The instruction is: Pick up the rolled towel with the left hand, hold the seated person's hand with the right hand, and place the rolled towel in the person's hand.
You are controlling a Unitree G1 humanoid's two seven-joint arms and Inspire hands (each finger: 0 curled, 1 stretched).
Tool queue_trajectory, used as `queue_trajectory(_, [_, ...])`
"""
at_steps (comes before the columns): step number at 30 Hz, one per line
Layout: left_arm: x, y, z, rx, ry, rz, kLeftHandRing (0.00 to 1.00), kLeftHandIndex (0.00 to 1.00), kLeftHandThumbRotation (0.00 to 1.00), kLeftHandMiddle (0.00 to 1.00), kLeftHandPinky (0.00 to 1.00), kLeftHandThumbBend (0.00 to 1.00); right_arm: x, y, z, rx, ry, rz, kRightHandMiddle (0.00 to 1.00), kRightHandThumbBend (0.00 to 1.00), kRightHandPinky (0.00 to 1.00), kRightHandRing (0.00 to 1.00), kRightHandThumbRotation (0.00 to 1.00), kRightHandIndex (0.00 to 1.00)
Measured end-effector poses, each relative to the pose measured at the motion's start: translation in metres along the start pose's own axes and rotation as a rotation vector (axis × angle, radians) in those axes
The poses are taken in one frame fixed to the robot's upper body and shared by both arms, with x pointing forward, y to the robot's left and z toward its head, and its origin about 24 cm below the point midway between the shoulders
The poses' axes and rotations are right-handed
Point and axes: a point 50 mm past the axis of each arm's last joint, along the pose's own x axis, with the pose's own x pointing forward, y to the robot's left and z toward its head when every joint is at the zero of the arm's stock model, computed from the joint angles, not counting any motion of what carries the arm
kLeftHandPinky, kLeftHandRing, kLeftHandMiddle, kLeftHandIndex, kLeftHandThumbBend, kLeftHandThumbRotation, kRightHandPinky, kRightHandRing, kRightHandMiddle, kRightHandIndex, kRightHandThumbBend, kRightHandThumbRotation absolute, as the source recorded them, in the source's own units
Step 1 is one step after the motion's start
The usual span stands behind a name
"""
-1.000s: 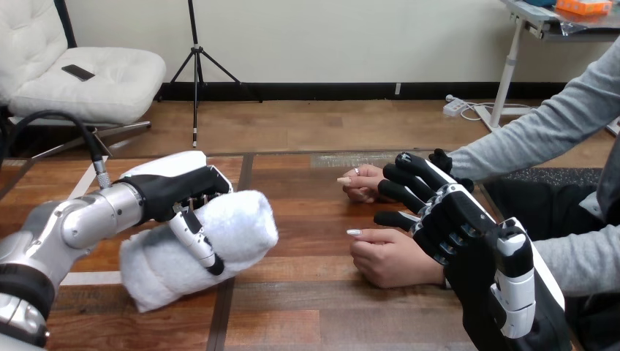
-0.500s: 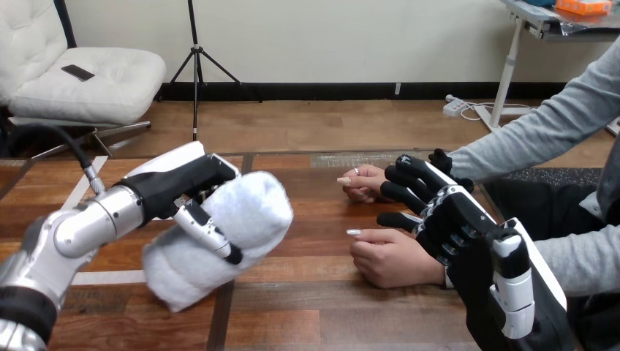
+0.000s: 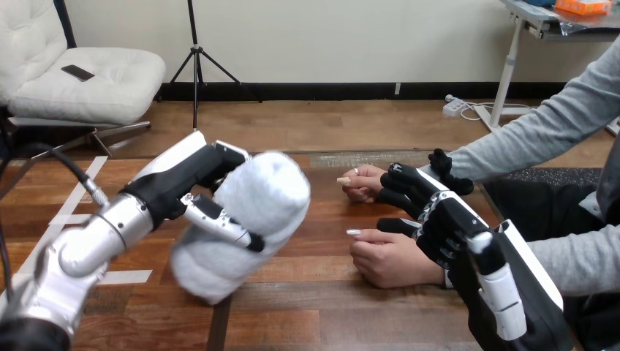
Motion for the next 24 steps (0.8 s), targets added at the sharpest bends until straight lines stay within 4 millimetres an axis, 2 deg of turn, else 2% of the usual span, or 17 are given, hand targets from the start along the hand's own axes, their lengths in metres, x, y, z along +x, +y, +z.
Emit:
queue_trajectory(12, [-0.012,-0.012,0.008,-0.148,-0.076,0.144,0.32,0.40,0.00,0.38,0.28,0.62,0.004,-0.003,-0.003,-0.015,-0.003,-0.012,0.89,0.65,0.78,0.89,1.00,0.89])
queue_trajectory(24, [-0.034,-0.021,0.009,-0.260,-0.092,0.277,0.34,0.39,0.00,0.38,0.30,0.62,0.009,-0.009,-0.009,-0.013,0.001,-0.007,0.88,0.77,0.78,0.88,1.00,0.88])
